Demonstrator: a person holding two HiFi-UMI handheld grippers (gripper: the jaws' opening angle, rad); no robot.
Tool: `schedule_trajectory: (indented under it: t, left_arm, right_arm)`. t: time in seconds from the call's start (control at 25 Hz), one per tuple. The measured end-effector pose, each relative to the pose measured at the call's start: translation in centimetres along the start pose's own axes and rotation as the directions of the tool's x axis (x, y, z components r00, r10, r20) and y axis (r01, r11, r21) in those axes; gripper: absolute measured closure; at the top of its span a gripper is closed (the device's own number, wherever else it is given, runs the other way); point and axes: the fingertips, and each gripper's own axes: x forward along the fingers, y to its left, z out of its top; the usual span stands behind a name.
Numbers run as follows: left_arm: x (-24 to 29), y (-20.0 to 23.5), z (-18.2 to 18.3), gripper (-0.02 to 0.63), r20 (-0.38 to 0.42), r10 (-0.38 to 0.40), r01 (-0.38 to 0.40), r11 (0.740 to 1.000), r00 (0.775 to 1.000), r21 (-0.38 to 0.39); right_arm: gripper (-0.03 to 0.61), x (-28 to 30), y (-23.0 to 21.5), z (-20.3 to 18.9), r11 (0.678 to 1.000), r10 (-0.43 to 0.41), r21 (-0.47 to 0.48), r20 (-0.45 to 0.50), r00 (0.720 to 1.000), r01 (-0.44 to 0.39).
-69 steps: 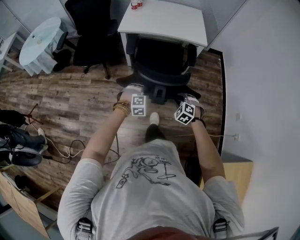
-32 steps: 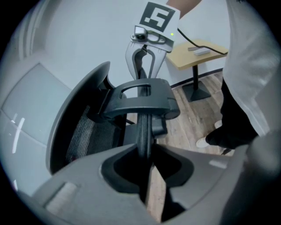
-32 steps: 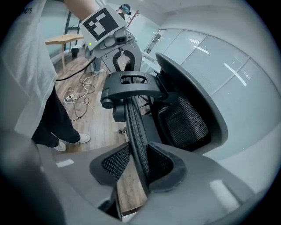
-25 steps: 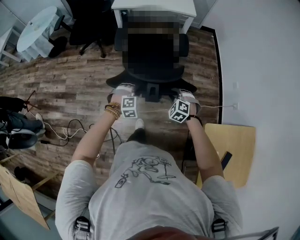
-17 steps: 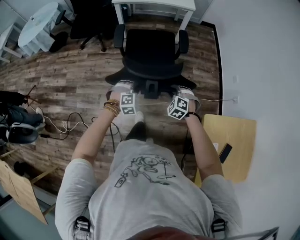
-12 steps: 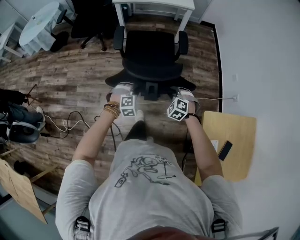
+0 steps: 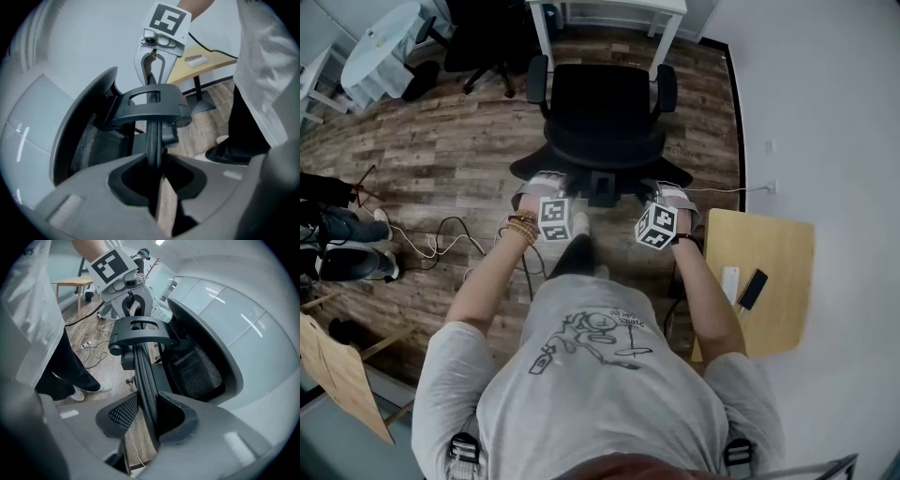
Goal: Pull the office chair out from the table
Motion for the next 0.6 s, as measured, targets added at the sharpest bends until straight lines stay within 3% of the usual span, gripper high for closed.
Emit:
schedule_trajectory:
  t: [0.6]
  left_arm:
    - [-2.0, -3.8, 0.7, 0.515, 0.003, 0.004, -0.004, 1.000, 1.000, 0.005]
  right_arm:
    - [0.449, -2.2, 3.9, 0.0, 1.000, -0.003, 0.004, -0.003, 1.000, 0.003]
